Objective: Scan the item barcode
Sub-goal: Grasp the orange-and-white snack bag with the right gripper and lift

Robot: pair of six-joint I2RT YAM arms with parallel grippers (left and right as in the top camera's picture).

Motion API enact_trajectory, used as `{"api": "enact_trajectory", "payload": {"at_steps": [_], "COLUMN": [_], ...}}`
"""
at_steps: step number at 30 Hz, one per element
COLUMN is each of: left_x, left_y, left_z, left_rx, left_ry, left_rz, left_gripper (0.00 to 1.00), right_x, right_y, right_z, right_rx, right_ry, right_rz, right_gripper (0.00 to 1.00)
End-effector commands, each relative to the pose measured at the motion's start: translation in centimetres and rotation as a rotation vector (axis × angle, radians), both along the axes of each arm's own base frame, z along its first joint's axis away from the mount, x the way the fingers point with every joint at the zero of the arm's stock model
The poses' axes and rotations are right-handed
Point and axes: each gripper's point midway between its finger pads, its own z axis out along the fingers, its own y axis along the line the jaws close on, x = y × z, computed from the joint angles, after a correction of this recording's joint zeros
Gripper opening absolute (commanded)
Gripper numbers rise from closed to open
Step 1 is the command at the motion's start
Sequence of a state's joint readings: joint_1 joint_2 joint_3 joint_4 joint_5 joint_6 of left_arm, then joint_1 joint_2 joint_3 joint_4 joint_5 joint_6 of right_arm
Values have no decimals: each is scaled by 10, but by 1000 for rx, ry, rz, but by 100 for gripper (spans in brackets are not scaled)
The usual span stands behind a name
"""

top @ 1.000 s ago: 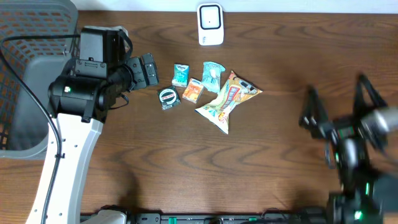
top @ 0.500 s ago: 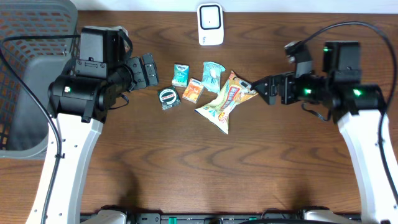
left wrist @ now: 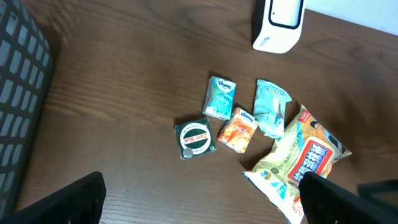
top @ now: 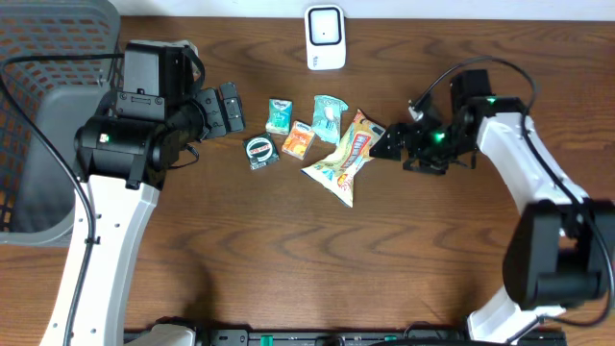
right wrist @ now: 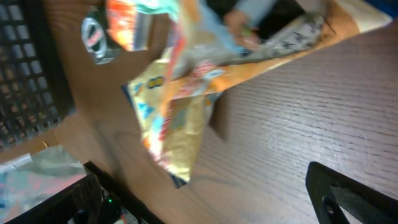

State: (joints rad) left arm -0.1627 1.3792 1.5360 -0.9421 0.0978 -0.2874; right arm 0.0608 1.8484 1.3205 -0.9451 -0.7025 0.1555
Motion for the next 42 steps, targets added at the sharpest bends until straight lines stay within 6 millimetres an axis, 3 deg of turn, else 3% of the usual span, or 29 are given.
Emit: {"api": "enact_trajectory", "payload": {"at_steps": [1,5,11,13,14,16,17,19,21,25,29,34,35,37,42], "left_x": [0,1,1,1,1,0,1,0,1,0,0,0,0,0,0], "left_y": [3,3,3,3,3,3,3,3,3,3,3,3,3,3,3], "left_z": [3,3,3,3,3,3,3,3,3,3,3,3,3,3,3], "left_rx": [13,13,13,13,13,13,13,13,13,13,13,13,13,13,13], "left_ry": [-8,-8,-8,-8,-8,-8,-8,-8,-8,-8,-8,-8,-8,-8,-8], "left_rz": [5,5,5,5,5,5,5,5,5,5,5,5,5,5,5], "left_gripper": [98,98,98,98,98,98,98,98,98,98,98,98,98,98,98], "right_x": [0,9,31,36,39,39,37,34,33,42,58,66,64,48,31], "right_y": [14,38,62,66,66,58,54,48,48,52,48,34,35,50,67], "right_z": [-18,-50,-51,-50,-54,-63,-67,-72,-70,-41,12,59,69,109,144], "right_rx": [31,40,75,75,48,-30,-68,-110,-106,5,136,169,184,276,369], "right_ry": [69,166,69,47,33,27,35,47,39,-52,-185,-318,-366,-621,-780], "right_rz": [6,-64,-60,-65,-72,-85,-91,-96,-80,-12,17,1,35,270,400], "right_gripper": [99,99,98,77,53,33,17,1,1,1,1,1,1,1,1]}}
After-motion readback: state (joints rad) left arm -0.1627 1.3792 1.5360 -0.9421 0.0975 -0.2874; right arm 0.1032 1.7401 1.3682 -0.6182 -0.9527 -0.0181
